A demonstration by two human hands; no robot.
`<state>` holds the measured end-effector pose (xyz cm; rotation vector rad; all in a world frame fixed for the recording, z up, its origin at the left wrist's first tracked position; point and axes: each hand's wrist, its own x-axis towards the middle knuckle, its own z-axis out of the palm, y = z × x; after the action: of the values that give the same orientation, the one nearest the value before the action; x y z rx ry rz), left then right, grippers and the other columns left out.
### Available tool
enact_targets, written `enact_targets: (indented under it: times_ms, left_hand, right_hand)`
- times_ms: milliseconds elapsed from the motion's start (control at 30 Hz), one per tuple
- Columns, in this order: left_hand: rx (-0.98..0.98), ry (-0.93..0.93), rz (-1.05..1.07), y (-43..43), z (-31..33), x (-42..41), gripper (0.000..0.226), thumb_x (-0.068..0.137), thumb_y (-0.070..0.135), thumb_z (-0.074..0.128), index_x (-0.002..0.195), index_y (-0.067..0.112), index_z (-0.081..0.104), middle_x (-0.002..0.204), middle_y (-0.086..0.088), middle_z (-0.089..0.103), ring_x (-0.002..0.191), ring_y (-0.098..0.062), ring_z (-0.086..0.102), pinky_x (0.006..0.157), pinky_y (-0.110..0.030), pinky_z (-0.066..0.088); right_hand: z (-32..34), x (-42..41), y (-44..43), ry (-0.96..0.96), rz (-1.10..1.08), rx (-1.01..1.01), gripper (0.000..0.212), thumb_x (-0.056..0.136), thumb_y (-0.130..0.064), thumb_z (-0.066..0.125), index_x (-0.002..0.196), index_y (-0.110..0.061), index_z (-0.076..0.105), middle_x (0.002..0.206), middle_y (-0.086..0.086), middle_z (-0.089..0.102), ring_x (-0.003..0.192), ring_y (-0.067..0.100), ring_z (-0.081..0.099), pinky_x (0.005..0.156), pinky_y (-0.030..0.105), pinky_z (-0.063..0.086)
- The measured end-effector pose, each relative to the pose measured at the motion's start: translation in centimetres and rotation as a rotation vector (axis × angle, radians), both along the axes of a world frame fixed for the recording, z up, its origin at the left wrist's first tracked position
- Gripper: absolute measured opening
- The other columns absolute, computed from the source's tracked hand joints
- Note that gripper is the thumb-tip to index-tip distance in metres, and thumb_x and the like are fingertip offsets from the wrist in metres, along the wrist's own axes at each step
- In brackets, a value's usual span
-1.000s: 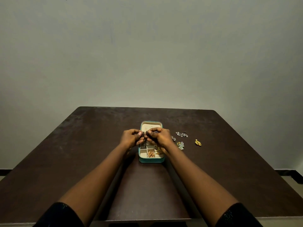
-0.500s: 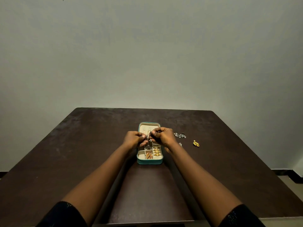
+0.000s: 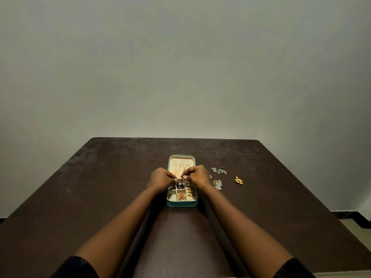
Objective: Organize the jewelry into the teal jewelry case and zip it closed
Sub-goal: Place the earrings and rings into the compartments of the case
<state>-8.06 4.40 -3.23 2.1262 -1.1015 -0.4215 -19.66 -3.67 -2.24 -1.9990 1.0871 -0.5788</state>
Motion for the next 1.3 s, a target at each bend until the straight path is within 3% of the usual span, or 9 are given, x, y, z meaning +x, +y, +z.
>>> enact_targets:
  times_ms: [300,433,533,600,800,900,1000,1300]
  left_hand:
    - [-0.002,-0.021,-0.042,-0.2,-0.2,-0.1,0.019,0.082,0.015,0.069,0.099,0.01,0.075,0.105,-0.005,0.072,0.087,-0.005,0.057,0.073,-0.019,0.042]
    - [-0.019,0.007,-0.003,-0.4,-0.6,-0.1,0.01,0.079,0.011,0.073,0.088,0.008,0.075,0.097,-0.007,0.073,0.086,-0.009,0.06,0.074,-0.022,0.045]
    - [-0.038,0.022,0.039,-0.6,-0.7,-0.5,0.005,0.079,0.01,0.072,0.082,0.007,0.073,0.094,-0.007,0.072,0.084,-0.011,0.061,0.074,-0.024,0.048]
    - [-0.038,0.029,0.055,-0.6,-0.8,-0.6,0.006,0.081,0.01,0.07,0.082,0.005,0.072,0.093,-0.008,0.071,0.083,-0.011,0.059,0.073,-0.024,0.047]
    - [-0.055,0.047,0.075,-0.5,-0.7,-0.8,0.009,0.086,0.014,0.066,0.087,0.007,0.071,0.099,-0.008,0.071,0.091,-0.015,0.062,0.075,-0.026,0.048]
    - [-0.016,0.061,0.061,-0.4,-0.7,-0.5,0.01,0.084,0.016,0.068,0.089,0.009,0.072,0.101,-0.006,0.071,0.097,-0.016,0.063,0.082,-0.03,0.051]
    - [0.013,0.071,0.065,-0.2,-0.5,-0.6,0.007,0.081,0.016,0.071,0.084,0.011,0.073,0.098,-0.006,0.071,0.095,-0.015,0.062,0.078,-0.028,0.05]
    - [-0.135,-0.01,0.086,-1.7,0.4,-2.2,0.015,0.088,0.02,0.064,0.097,0.01,0.072,0.104,-0.004,0.069,0.098,-0.015,0.061,0.08,-0.029,0.05]
  right_hand:
    - [-0.3,0.1,0.0,0.118,0.005,-0.06,0.018,0.08,-0.011,0.07,0.097,-0.011,0.075,0.101,0.009,0.074,0.09,0.016,0.066,0.081,0.028,0.051]
    - [-0.5,0.1,0.2,0.166,0.046,-0.079,0.02,0.078,-0.012,0.073,0.098,-0.014,0.076,0.103,0.009,0.073,0.096,0.017,0.066,0.084,0.029,0.052]
    - [-0.6,-0.1,0.3,0.142,0.044,-0.068,0.021,0.077,-0.007,0.072,0.097,-0.012,0.076,0.102,0.011,0.073,0.087,0.015,0.064,0.076,0.027,0.051]
    - [-0.6,-0.3,0.3,0.123,0.026,-0.073,0.023,0.078,0.0,0.068,0.097,-0.01,0.075,0.103,0.011,0.073,0.092,0.016,0.064,0.071,0.021,0.044]
    - [-0.8,-0.8,0.3,0.139,0.044,-0.118,0.024,0.084,0.002,0.058,0.098,-0.009,0.075,0.108,0.011,0.071,0.103,0.021,0.064,0.079,0.024,0.046]
    - [-1.0,-0.8,0.4,0.194,0.11,-0.141,0.029,0.086,0.003,0.053,0.099,-0.01,0.075,0.109,0.012,0.07,0.1,0.023,0.065,0.072,0.023,0.044]
    - [-1.0,-1.0,0.3,0.182,0.131,-0.157,0.028,0.086,0.002,0.053,0.1,-0.009,0.074,0.111,0.011,0.07,0.104,0.022,0.063,0.073,0.022,0.041]
    - [-1.0,-5.2,-3.5,-0.135,-0.281,0.029,0.019,0.084,0.001,0.06,0.094,-0.005,0.074,0.1,0.013,0.072,0.084,0.014,0.06,0.074,0.022,0.042]
